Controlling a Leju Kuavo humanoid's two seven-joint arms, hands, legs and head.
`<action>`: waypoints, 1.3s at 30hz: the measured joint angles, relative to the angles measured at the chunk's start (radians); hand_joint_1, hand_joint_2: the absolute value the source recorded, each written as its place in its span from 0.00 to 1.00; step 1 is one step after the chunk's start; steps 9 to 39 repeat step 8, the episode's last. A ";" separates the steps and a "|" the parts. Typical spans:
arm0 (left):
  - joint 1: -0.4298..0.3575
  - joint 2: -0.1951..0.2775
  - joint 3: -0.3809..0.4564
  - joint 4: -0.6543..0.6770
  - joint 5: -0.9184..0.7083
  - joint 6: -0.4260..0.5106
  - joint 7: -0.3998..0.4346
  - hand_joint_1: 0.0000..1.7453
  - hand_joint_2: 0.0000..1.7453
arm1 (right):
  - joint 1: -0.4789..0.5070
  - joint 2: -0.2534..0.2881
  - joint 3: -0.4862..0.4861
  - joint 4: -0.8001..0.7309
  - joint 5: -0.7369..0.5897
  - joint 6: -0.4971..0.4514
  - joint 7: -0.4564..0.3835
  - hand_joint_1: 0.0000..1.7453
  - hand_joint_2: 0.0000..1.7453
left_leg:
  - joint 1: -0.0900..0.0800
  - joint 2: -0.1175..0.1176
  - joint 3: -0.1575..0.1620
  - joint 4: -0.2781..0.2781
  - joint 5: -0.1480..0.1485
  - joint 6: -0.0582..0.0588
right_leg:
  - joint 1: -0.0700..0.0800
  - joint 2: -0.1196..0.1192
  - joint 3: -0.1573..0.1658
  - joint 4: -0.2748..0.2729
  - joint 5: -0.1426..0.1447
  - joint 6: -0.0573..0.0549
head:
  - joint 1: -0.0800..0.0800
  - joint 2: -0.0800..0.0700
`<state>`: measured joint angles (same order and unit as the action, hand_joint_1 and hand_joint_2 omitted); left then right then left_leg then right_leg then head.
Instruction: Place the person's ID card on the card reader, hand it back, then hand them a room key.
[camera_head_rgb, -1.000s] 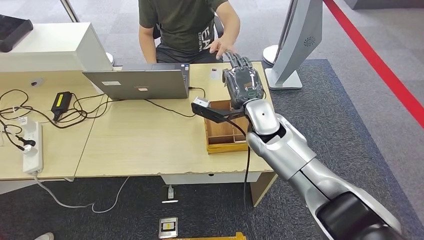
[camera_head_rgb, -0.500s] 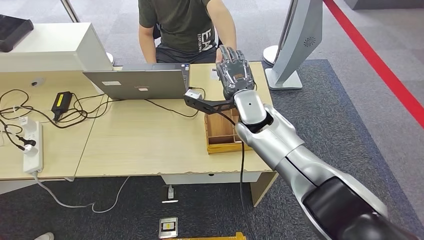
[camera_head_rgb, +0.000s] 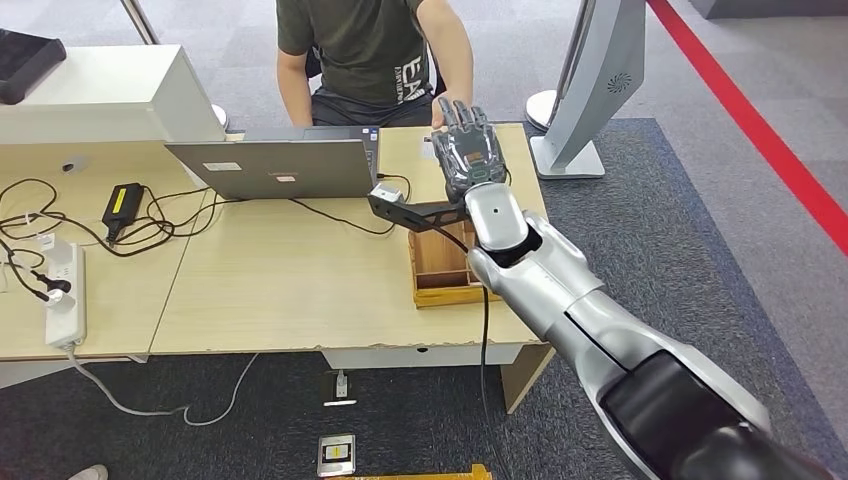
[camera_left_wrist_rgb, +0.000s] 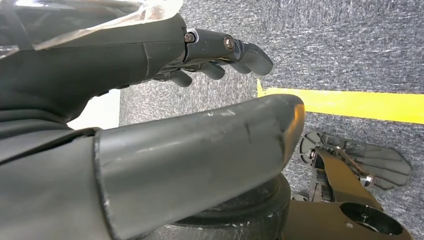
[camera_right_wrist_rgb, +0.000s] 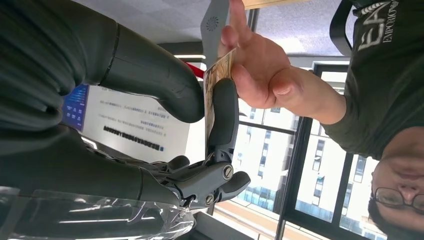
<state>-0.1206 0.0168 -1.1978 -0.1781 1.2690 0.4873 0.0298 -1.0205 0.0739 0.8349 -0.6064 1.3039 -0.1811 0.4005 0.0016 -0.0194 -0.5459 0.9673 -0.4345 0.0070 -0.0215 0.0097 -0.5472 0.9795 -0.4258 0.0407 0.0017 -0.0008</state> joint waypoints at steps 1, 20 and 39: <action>0.000 0.000 0.000 0.000 0.006 0.000 0.000 0.00 0.00 | 0.000 0.001 0.001 0.002 0.002 0.000 0.000 0.42 0.50 | 0.000 0.000 0.000 0.000 0.000 0.000 | 0.000 0.000 0.000 0.000 0.000 0.000 | 0.000 0.000; 0.000 0.000 0.002 0.000 0.049 0.004 0.008 0.00 0.00 | 0.003 0.015 0.006 0.018 0.058 -0.069 -0.019 0.00 0.00 | 0.000 0.000 0.000 0.000 0.000 0.000 | 0.000 0.000 0.000 0.000 0.000 0.000 | 0.000 0.000; 0.000 0.000 0.002 0.000 0.049 0.004 0.008 0.00 0.00 | 0.003 0.015 0.006 0.018 0.058 -0.069 -0.019 0.00 0.00 | 0.000 0.000 0.000 0.000 0.000 0.000 | 0.000 0.000 0.000 0.000 0.000 0.000 | 0.000 0.000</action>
